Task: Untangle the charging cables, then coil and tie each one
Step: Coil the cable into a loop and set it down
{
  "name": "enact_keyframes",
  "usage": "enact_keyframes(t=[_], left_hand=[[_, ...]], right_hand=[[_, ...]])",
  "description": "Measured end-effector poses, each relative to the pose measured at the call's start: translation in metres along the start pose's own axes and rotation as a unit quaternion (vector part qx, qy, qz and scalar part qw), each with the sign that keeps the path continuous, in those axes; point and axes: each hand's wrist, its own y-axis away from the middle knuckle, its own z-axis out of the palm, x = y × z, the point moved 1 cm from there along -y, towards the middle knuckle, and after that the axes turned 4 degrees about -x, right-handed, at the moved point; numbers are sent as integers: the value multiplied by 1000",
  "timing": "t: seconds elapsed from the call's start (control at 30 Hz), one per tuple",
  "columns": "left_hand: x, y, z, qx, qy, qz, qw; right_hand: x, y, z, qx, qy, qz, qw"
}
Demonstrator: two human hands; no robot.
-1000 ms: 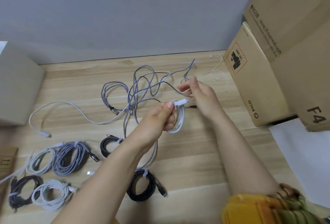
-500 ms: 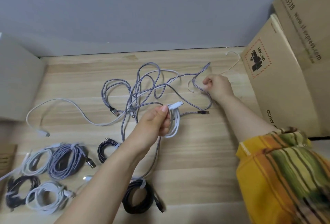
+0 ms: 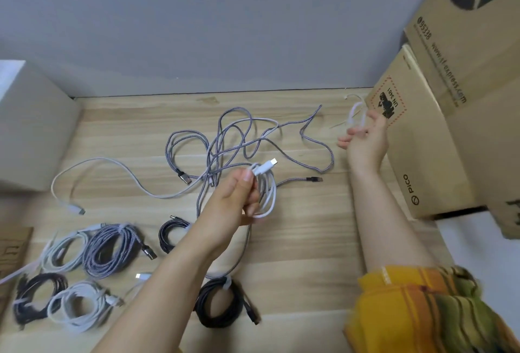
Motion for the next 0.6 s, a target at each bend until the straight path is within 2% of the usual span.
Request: enact_keyframes(t=[0.13, 0.3, 0.47, 0.6], left_hand=[[2, 16, 3, 24, 21, 15, 999], [-1, 33, -3, 66, 12, 52, 996], [0, 50, -8, 67, -38, 118, 990], [7, 70, -12, 92, -158, 185, 966]], right_hand=[[-28, 71, 0, -100, -119, 33, 987], [-43, 169, 5, -231, -298, 121, 918], [-42, 221, 5, -263, -291, 147, 908], [-44, 248, 4, -290, -238, 137, 917]])
